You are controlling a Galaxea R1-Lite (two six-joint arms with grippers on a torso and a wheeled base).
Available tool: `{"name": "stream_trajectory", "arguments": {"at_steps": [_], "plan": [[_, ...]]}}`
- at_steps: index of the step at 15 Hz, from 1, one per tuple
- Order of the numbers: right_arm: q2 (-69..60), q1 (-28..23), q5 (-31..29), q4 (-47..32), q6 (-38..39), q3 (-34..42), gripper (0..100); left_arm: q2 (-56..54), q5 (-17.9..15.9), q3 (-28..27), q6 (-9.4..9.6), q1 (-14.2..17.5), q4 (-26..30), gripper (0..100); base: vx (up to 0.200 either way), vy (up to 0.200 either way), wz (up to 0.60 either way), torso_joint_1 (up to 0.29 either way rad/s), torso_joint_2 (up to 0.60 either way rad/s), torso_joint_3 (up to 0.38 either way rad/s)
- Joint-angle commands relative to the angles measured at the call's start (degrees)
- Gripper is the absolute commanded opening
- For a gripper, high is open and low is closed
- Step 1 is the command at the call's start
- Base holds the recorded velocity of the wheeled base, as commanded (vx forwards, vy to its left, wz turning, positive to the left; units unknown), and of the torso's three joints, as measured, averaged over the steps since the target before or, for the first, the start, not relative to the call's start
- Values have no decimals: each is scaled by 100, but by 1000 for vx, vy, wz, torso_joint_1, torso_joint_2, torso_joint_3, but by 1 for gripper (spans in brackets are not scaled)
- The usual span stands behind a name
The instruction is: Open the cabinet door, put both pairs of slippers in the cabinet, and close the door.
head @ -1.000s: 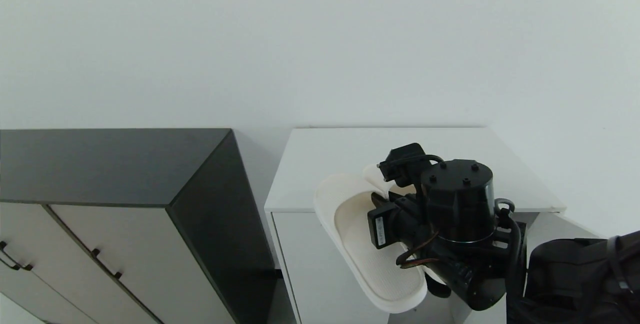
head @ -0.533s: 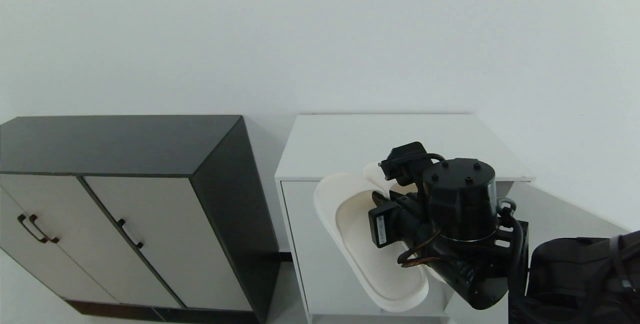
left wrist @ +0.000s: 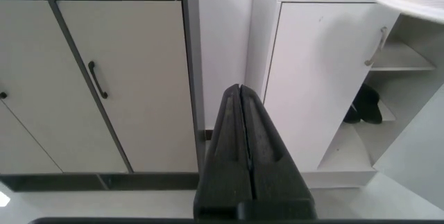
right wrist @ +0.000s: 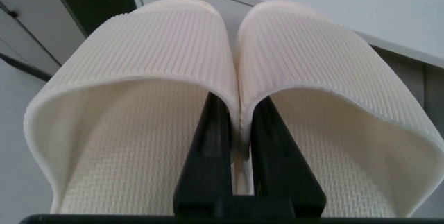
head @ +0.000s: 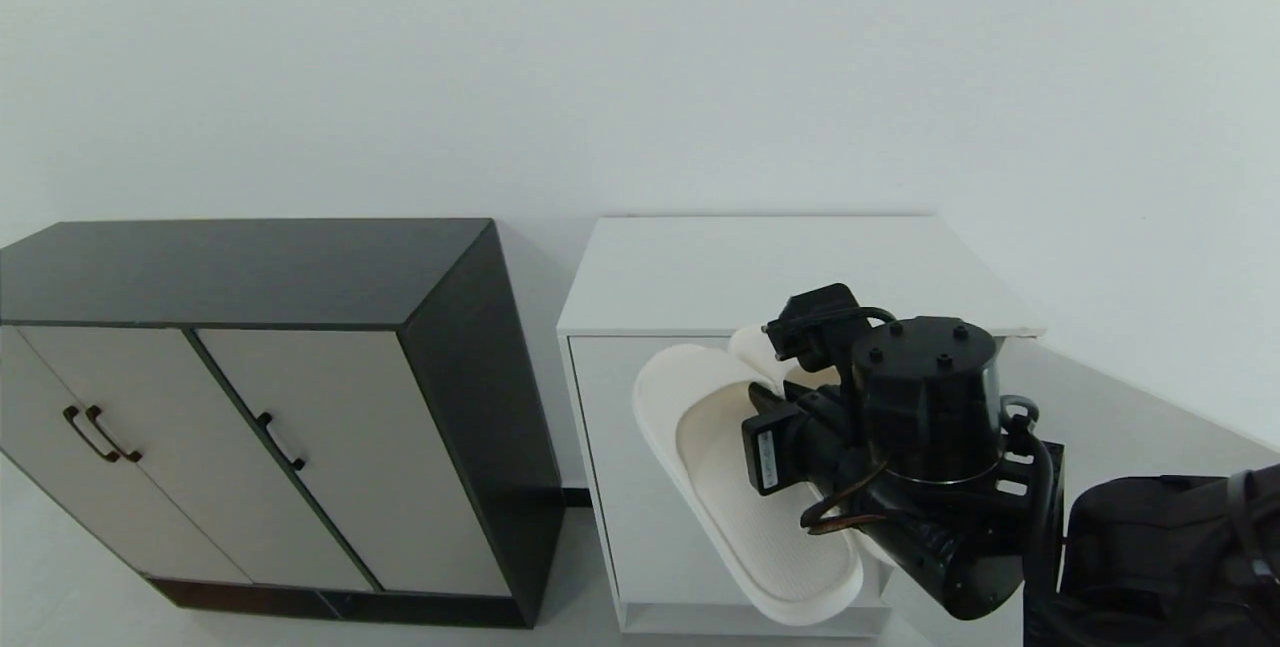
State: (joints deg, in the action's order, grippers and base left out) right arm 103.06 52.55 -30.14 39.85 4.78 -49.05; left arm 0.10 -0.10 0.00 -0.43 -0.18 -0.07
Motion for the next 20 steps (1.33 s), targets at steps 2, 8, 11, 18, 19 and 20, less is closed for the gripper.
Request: {"name": "stream_trajectory", "arguments": {"at_steps": [2,8,11,18,19,20], "plan": [[-40,-8,8,-4,-3,19,0,-1,1,0,-1,1,-1,0,0,0,0,0,0,0],[-32,-35,8,-12,-3,28,0,-1,10,0,8,1,-1,0,0,-133,0,3,3,2],[-23,-61,8,-12,-12,28,0,-1,10,0,8,1,-1,0,0,-200,0,9,5,4],[-32,-70,8,-12,6,45,0,-1,1,0,16,1,-1,0,0,-200,0,1,2,4],[-40,-70,8,-4,6,45,0,-1,1,0,16,1,-1,0,0,-200,0,7,7,7],[-40,-70,8,-4,6,45,0,-1,1,0,8,1,-1,0,0,-200,0,2,-2,2]]}}
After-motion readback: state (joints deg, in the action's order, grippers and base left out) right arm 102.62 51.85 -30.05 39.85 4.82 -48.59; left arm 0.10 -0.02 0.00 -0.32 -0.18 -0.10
